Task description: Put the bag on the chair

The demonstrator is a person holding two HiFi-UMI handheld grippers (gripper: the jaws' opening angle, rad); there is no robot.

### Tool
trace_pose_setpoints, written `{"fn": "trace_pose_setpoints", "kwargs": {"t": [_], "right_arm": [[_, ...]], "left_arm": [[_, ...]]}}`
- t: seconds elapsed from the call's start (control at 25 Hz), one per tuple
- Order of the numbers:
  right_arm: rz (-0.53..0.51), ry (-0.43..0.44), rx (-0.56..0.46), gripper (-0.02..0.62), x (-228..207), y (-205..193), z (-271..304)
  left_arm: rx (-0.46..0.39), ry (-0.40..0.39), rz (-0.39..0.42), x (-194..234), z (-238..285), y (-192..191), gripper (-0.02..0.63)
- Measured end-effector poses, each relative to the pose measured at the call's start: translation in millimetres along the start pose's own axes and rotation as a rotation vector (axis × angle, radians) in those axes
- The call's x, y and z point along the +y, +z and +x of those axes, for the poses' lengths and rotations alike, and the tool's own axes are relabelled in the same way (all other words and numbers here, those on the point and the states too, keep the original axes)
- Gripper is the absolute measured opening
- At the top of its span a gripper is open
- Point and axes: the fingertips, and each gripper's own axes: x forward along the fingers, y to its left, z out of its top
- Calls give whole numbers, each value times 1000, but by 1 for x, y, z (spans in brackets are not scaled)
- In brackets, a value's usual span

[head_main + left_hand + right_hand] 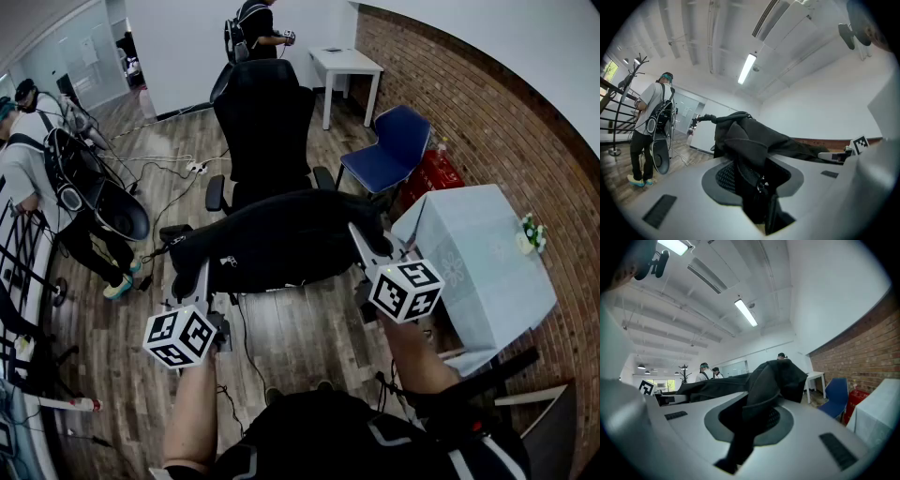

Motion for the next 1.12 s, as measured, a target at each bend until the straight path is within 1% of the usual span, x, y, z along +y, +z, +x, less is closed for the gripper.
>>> {"fn": "trace_pose_setpoints", "kwargs": {"t": [0.72, 1.12], "right_arm": [[4, 21, -11, 40, 6, 3, 13], [17, 3, -1, 43, 18, -2, 24]], "left_arm": [[2, 7, -5, 12, 6, 5, 146], [12, -6, -2, 29, 7, 10, 146]]}}
